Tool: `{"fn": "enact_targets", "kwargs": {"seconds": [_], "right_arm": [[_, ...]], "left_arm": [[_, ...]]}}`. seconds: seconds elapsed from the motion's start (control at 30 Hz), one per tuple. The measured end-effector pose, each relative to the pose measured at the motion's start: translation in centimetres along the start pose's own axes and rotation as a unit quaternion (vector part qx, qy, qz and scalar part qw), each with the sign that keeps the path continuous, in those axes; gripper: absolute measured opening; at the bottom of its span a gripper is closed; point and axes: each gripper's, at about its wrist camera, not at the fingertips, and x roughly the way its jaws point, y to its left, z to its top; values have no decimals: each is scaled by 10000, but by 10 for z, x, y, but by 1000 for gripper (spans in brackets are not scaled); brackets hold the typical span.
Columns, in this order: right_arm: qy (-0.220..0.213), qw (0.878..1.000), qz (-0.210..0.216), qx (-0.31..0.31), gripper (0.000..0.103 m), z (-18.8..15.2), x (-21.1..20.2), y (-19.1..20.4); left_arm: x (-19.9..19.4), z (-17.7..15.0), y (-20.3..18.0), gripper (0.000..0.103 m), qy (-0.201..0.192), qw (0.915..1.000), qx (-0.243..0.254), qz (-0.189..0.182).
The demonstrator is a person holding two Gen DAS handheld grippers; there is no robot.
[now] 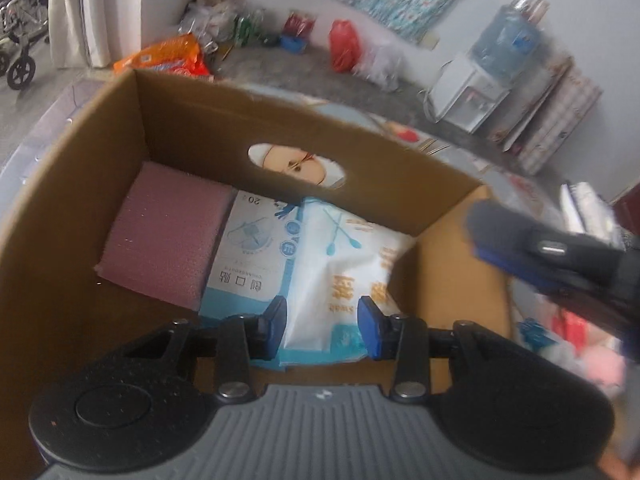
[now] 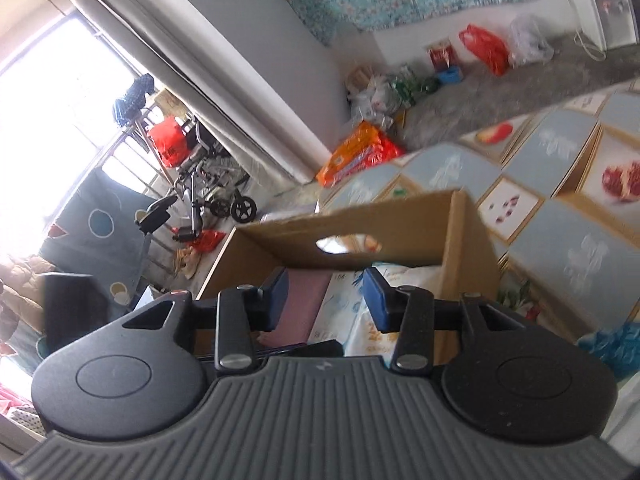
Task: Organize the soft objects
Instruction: 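Carry the cotton swab bag into the cardboard box and open the right tool, then move the right tool back to the pink plush toy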
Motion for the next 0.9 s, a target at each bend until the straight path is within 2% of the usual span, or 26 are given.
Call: {"fn": "enact_targets", "kwargs": {"seconds": [0.17, 0.27, 0.3, 0.37, 0.5, 0.57, 0.7, 0.83, 0.9], "right_arm": [[-107, 9999, 57, -50, 41, 1, -30, -13], [-170, 9997, 99, -148, 41, 0, -60, -17], [-190, 9996, 115, -165, 44, -1, -70, -18], [-236, 9994, 135, -220, 53, -5, -96, -20], [-367, 9984, 32, -422, 65, -20, -155, -23], [-460, 9977, -84, -493, 72, -27, -187, -28], [-753, 9935, -510, -683, 81, -45, -258, -45], [-1019, 9876, -1005, -648, 87, -67, -323, -70], [-1095, 9853, -1190, -544, 87, -77, -347, -83]], "left_arm": [[15, -3, -10, 38, 127, 9998, 133, 75], [6, -8, -16, 39, -46, 9995, 207, 233], [0, -10, -18, 42, -138, 9992, 237, 274], [-15, -13, -23, 61, -320, 9984, 279, 380], [-65, -30, -35, 72, -807, 9950, 402, 439], [-91, -42, -41, 92, -994, 9932, 443, 400], [-149, -84, -64, 102, -1677, 9817, 895, 128], [-193, -129, -95, 103, -2193, 9649, 1435, -175], [-205, -146, -112, 103, -2315, 9579, 1655, -373]]}}
